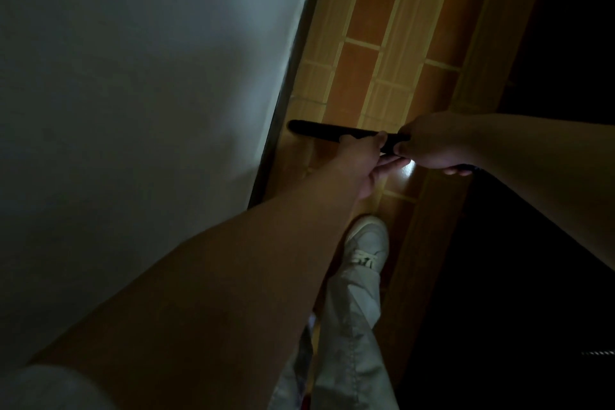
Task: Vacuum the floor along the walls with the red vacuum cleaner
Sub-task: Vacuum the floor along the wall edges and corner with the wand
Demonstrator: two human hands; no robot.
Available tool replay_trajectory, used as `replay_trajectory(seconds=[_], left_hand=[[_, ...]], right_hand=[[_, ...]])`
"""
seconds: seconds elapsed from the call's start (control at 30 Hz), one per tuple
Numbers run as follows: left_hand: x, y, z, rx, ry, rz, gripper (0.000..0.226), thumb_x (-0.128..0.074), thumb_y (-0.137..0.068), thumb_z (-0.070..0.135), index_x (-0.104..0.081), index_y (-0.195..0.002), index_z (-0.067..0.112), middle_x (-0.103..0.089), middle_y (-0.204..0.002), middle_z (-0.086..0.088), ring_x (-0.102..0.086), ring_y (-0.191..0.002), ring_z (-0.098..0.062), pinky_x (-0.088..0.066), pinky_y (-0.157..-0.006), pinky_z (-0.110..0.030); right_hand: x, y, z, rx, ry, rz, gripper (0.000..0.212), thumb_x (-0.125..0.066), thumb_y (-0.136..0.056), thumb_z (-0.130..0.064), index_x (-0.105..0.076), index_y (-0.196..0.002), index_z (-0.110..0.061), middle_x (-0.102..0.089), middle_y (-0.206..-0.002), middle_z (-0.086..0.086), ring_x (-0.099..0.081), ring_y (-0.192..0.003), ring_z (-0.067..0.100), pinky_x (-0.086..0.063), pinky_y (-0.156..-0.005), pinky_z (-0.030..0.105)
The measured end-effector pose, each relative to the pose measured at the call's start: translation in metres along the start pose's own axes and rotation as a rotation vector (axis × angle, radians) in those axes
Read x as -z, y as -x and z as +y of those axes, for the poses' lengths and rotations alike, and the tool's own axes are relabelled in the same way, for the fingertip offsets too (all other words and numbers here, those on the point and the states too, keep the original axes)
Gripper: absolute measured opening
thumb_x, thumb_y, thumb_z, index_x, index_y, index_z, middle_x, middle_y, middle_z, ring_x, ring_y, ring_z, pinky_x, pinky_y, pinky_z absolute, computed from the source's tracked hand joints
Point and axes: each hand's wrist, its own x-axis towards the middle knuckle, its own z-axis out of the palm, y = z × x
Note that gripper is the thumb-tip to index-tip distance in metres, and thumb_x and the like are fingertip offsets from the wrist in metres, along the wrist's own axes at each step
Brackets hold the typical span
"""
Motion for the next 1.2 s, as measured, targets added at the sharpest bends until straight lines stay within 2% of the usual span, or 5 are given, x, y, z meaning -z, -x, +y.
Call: replay_trajectory(seconds=[0.33, 0.6, 0.87, 1.03, 1.2], left_hand=[[0.030, 0.028, -0.047, -0.016, 0.103, 0.001, 0.040, -0.054, -0.103, 0.008, -0.041, -0.140, 0.004, -0.066, -0.121, -0.024, -0.078, -0.080, -0.024, -0.064, -0.074, -0.040], [0.058, 0.047, -0.082, -0.021, 0.096, 0.041, 0.043, -0.051, -0.104, 0.008, -0.036, -0.144, 0.010, -0.069, -0.109, -0.018, -0.077, -0.072, -0.021, -0.064, -0.075, -0.039], [0.090, 0.069, -0.116, -0.029, 0.063, 0.047, 0.045, -0.053, -0.103, 0.007, -0.038, -0.145, 0.014, -0.065, -0.123, -0.021, -0.076, -0.079, -0.024, -0.060, -0.089, -0.049], [0.103, 0.076, -0.128, -0.041, 0.018, 0.039, 0.061, -0.054, -0.103, 0.008, -0.027, -0.155, 0.023, -0.068, -0.107, -0.015, -0.077, -0.073, -0.022, -0.059, -0.091, -0.049], [0.116, 0.081, -0.133, -0.054, -0.062, 0.004, 0.054, -0.052, -0.104, 0.006, -0.032, -0.152, 0.019, -0.065, -0.103, -0.012, -0.070, -0.082, -0.025, -0.060, -0.090, -0.045]], right_hand=[[-0.046, 0.032, -0.009, 0.044, 0.156, 0.050, 0.038, -0.040, -0.108, -0.041, -0.056, -0.132, -0.016, -0.061, -0.075, 0.008, -0.055, -0.049, 0.016, -0.033, -0.030, 0.013], [-0.092, 0.046, -0.014, 0.070, 0.178, 0.050, 0.035, -0.041, -0.108, -0.039, -0.056, -0.129, -0.015, -0.059, -0.076, 0.007, -0.054, -0.051, 0.015, -0.032, -0.029, 0.012], [-0.146, 0.067, -0.022, 0.099, 0.344, 0.079, 0.028, -0.043, -0.109, -0.029, -0.058, -0.127, -0.014, -0.057, -0.082, 0.002, -0.053, -0.059, 0.011, -0.037, -0.042, 0.020], [-0.174, 0.072, -0.023, 0.066, 0.285, 0.124, 0.030, -0.043, -0.108, -0.032, -0.055, -0.127, -0.012, -0.061, -0.088, 0.006, -0.053, -0.063, 0.013, -0.037, -0.048, 0.023], [-0.200, 0.072, -0.027, 0.015, 0.204, 0.202, 0.029, -0.046, -0.107, -0.031, -0.055, -0.127, -0.012, -0.061, -0.089, 0.007, -0.057, -0.068, 0.016, -0.038, -0.049, 0.026]])
